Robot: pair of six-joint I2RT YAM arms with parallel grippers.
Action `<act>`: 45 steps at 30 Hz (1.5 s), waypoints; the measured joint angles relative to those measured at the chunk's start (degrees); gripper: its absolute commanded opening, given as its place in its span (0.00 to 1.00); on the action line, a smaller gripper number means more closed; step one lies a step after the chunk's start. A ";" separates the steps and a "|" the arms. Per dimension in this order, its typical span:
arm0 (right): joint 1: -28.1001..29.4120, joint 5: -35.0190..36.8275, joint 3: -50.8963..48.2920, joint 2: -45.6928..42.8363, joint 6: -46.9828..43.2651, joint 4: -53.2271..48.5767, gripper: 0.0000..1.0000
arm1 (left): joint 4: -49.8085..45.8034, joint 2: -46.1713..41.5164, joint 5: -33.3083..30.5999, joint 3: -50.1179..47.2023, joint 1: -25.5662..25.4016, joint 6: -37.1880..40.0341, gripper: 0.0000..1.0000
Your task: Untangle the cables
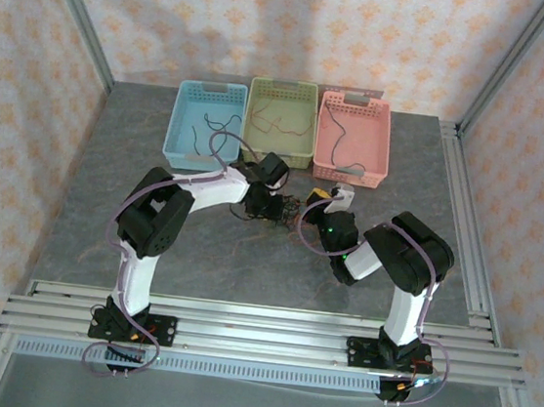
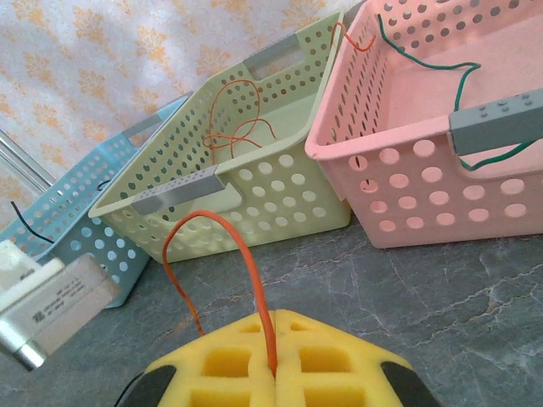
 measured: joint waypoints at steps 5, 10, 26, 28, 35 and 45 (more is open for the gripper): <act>0.00 0.00 0.00 0.00 0.00 0.00 0.00 | 0.92 -4.87 -2.71 -4.57 0.00 -0.22 0.03; 0.00 -0.02 0.00 0.00 0.00 0.00 0.00 | 2.99 -13.00 -6.60 -9.14 0.00 -0.33 0.00; 0.00 1.51 -0.59 0.00 0.24 0.02 0.00 | -2.45 -63.47 -22.88 -33.81 13.94 -3.21 0.00; 0.00 2.23 -0.92 0.00 0.42 0.02 0.00 | -4.66 -69.77 -25.46 -34.05 15.28 -3.41 0.00; 0.00 3.23 -1.22 0.00 0.66 0.00 0.00 | -7.45 -77.20 -28.65 -34.07 15.91 -3.82 0.00; 0.00 3.19 -1.22 0.00 1.07 0.00 0.00 | -5.33 -69.48 -17.86 -34.21 15.93 -3.85 0.00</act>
